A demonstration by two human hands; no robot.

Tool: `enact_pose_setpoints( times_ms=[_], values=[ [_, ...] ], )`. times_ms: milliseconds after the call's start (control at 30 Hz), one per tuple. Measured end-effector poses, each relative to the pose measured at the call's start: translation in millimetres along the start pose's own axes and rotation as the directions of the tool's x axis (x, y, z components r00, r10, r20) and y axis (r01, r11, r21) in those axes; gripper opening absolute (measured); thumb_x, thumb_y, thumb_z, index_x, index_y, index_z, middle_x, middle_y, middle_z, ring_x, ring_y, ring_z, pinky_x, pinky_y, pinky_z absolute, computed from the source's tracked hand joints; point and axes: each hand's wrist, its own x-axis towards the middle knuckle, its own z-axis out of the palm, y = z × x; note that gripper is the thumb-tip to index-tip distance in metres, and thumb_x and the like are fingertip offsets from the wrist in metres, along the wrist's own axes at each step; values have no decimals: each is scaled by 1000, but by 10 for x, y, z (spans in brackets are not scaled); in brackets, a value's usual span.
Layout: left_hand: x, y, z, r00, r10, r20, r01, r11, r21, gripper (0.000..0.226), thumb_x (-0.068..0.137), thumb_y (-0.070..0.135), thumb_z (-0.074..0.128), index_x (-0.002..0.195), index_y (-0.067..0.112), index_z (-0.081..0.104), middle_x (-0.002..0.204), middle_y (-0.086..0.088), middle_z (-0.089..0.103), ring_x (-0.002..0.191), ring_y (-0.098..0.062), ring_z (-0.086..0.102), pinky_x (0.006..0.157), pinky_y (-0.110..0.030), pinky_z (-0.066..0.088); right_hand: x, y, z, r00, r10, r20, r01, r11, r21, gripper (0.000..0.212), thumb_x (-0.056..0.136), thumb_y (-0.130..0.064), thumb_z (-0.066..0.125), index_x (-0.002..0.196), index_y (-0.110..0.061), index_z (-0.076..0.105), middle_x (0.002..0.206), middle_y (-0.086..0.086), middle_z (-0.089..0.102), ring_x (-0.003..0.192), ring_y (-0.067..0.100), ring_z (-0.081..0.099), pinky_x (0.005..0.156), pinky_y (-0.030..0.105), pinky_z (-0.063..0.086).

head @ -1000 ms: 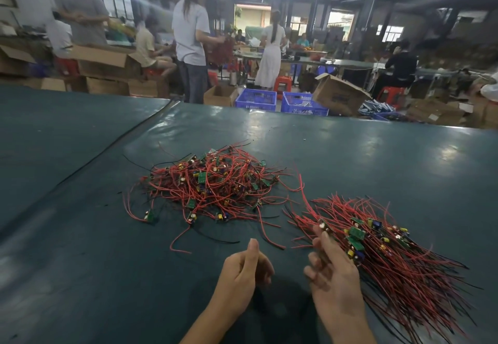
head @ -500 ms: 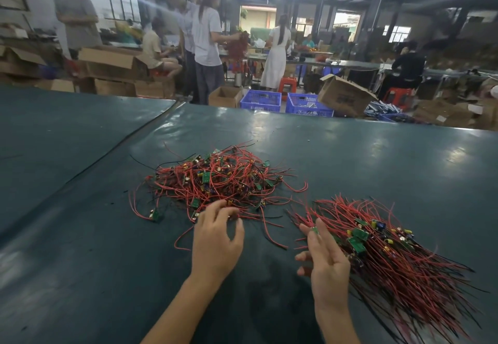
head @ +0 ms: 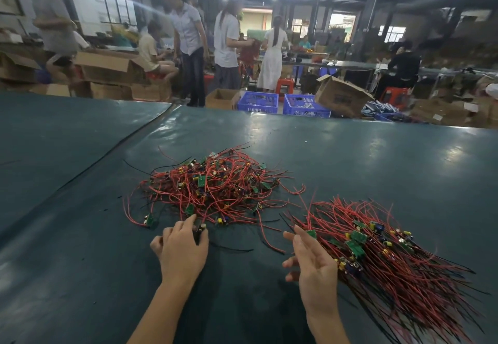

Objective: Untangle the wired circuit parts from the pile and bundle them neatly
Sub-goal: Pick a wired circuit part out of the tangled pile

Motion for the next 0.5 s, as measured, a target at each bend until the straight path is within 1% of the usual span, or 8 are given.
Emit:
enact_pose_setpoints(
  times_ms=[67,133,200,267,300,367,433,500],
  values=[
    [-8,-2,-9,1000,4,2,-4,1000,12,32,95,44,51,122,32,62,110,7,63,111,-19,50,94,-38,19,-4,8,-2,1000,-4,11,4,1000,-5,23,94,-15,59,114,-22,68,101,-7,75,55,11,60,41,23,47],
    [-33,11,-24,996,56,-76,-60,997,-47,25,94,38,57,113,28,69,103,5,65,103,-20,53,88,-37,20,-8,10,-1,1000,-10,12,10,1000,-9,21,94,-16,59,111,-23,69,100,-7,75,55,11,60,41,23,47],
    [-79,30,-55,957,157,-245,-198,969,-148,20,92,31,64,106,19,72,95,4,67,92,-22,58,84,-37,23,-11,13,1,1000,-17,14,18,1000,-12,19,95,-15,58,108,-22,70,99,-6,75,55,11,60,41,23,47],
    [-136,86,-118,881,259,-396,-366,904,-222,25,90,32,61,106,17,71,90,7,67,83,-16,59,81,-33,29,-11,20,5,1000,-16,16,16,1000,-12,17,95,-15,58,105,-21,72,98,-4,75,54,11,60,42,23,47],
    [-177,131,-153,852,304,-426,-438,859,-263,28,90,34,57,108,17,70,89,10,66,79,-11,58,79,-29,32,-14,26,12,1000,-11,22,11,1000,-15,16,95,-15,59,101,-21,73,96,-2,76,54,10,60,42,23,47],
    [-269,239,-198,821,385,-421,-540,763,-356,31,92,34,54,114,17,68,87,13,64,74,-3,56,75,-26,40,-22,42,34,999,-11,38,12,999,-34,17,92,-15,63,92,-24,77,89,1,76,55,10,60,43,22,47],
    [-374,342,-201,794,473,-383,-606,675,-422,31,93,30,54,117,16,67,90,13,63,70,-3,58,68,-28,49,-40,59,72,998,-43,51,47,996,-73,17,87,-16,69,83,-28,79,79,2,75,54,9,59,46,21,47],
    [-462,424,-195,766,535,-356,-642,602,-476,29,94,25,57,121,18,64,98,13,63,68,0,58,61,-24,53,-63,71,113,994,-83,75,90,991,-99,15,81,-20,74,82,-34,80,74,0,73,54,8,56,50,19,45]
  ],
)
